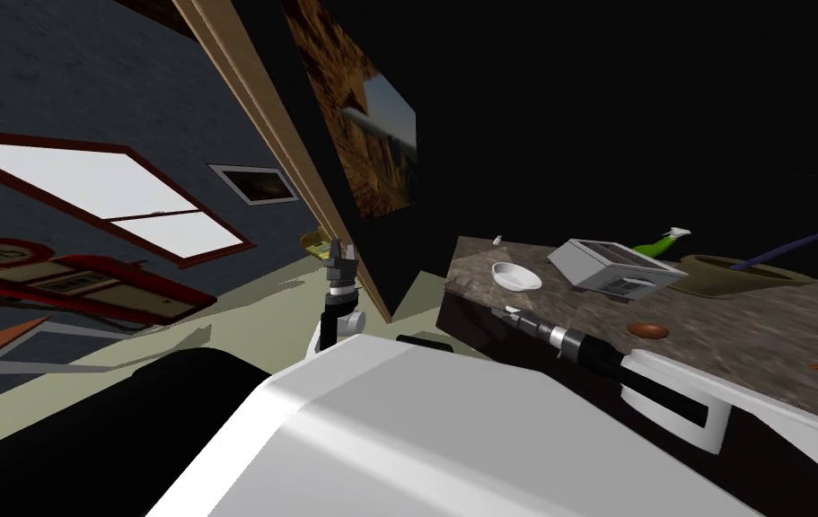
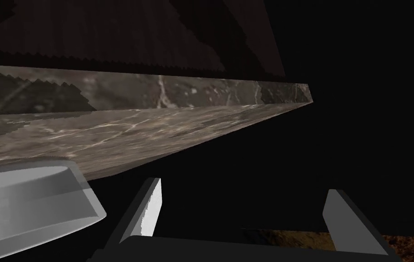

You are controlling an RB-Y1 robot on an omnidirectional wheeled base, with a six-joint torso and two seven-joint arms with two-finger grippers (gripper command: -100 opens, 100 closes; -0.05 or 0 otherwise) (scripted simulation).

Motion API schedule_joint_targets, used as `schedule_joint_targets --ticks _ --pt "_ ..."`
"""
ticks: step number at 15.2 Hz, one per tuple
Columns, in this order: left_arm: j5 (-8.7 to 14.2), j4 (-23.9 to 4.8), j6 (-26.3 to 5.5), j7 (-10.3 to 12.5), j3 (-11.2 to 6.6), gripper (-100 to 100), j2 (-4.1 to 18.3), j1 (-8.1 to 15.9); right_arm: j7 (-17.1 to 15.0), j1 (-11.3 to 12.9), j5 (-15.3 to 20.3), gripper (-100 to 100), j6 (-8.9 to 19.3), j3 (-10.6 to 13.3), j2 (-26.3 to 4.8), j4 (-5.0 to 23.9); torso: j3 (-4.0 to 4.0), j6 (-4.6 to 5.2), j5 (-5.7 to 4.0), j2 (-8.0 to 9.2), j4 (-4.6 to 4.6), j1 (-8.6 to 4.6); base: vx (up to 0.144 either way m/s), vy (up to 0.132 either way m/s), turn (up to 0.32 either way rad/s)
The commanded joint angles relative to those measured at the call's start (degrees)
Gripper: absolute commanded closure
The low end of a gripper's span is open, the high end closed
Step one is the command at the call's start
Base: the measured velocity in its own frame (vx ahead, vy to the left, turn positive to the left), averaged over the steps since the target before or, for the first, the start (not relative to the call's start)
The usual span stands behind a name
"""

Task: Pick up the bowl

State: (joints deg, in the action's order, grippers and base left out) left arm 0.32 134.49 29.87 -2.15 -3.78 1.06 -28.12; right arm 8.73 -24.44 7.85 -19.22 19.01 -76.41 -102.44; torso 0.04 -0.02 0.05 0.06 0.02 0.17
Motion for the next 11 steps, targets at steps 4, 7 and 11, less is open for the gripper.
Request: schedule_joint_targets --ticks 4,7,11 --pt "0.0 0.0 0.0 0.0 0.0 0 0.0 0.0 1.64 0.12 0.76 -100 0.84 1.91 -6.41 3.51 -0.02 0.0 0.0 -0.03 -0.01 -0.01 0.001 0.048 0.109" --pt "0.0 0.0 0.0 0.0 0.0 0 0.0 0.0 2.58 0.05 1.2 -100 1.4 3.0 -9.95 5.26 -0.02 0.0 0.0 -0.04 -0.01 0.02 0.003 0.05 0.108" --pt "0.0 0.0 0.0 0.0 0.0 0 0.0 0.0 4.43 -0.2 2.04 -100 2.43 5.23 -15.32 8.53 -0.03 0.01 0.02 -0.06 -0.01 0.03 0.008 0.05 0.13"
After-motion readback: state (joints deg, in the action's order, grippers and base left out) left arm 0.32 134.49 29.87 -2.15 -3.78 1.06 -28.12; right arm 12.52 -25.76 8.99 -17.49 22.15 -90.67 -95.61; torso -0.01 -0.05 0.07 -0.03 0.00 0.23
